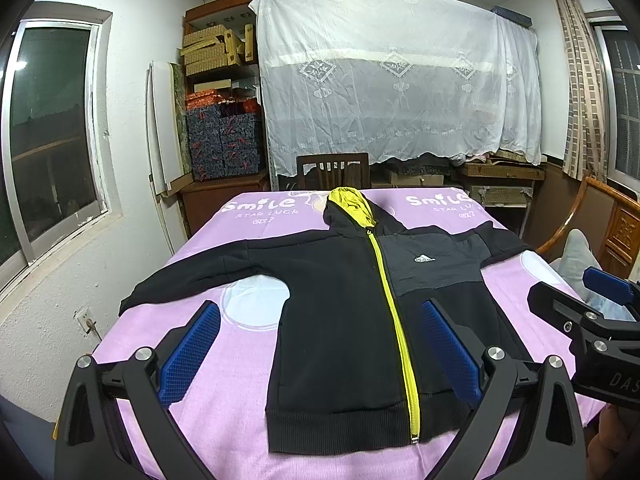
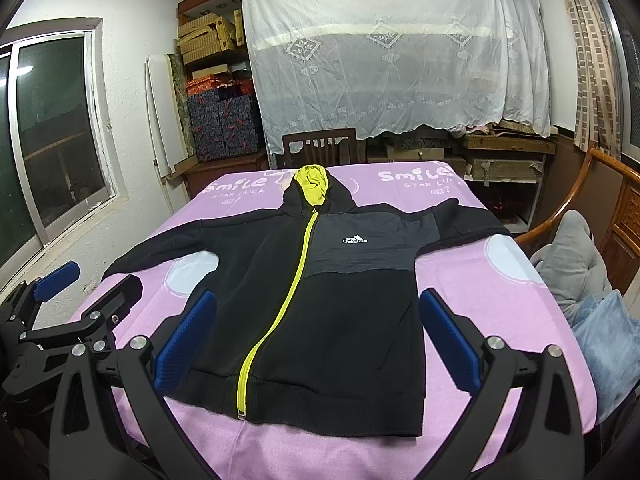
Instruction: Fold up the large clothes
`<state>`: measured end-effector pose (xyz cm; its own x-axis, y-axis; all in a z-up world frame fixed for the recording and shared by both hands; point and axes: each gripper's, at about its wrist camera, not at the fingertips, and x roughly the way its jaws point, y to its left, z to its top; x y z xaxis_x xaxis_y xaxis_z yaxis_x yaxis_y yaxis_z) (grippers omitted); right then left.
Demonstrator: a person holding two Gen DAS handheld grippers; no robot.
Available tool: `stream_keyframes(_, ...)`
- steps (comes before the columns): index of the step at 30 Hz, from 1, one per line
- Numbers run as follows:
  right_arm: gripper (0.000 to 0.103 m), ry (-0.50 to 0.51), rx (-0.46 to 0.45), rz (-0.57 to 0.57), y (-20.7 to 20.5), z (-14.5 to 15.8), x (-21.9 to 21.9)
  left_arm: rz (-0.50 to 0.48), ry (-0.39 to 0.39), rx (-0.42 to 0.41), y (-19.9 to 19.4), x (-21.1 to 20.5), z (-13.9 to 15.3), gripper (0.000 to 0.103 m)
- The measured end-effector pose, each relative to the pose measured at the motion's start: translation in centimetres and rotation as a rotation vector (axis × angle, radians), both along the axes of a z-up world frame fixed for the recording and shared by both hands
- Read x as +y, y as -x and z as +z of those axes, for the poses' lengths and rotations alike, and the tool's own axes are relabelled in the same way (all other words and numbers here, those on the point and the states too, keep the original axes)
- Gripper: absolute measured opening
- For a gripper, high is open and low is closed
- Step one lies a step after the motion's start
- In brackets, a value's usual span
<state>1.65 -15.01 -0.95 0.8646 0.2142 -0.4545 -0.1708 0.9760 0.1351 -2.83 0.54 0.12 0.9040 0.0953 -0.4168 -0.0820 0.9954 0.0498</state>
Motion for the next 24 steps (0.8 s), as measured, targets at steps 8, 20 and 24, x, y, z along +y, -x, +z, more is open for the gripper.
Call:
stream_keyframes(8, 0.099, -0.023, 0.061, 0.008, -1.0, -1.8, -0.6, -0.022, 0.047, 0.104, -2.1, 1.3, -2.2, 0.100)
stream_keyframes(20, 0.073, -0.084, 0.349, -0.103, -5.7, -12.0, -7.0, 0.014, 0.144, 0.390, -8.3, 4.8, -10.9, 0.099)
stream_keyframes(24, 0.039, -0.051, 0.387, -0.063, -6.4, -13.9, -6.8, 0.046, 0.049, 0.411, -8.7, 4.4, -12.2, 0.099)
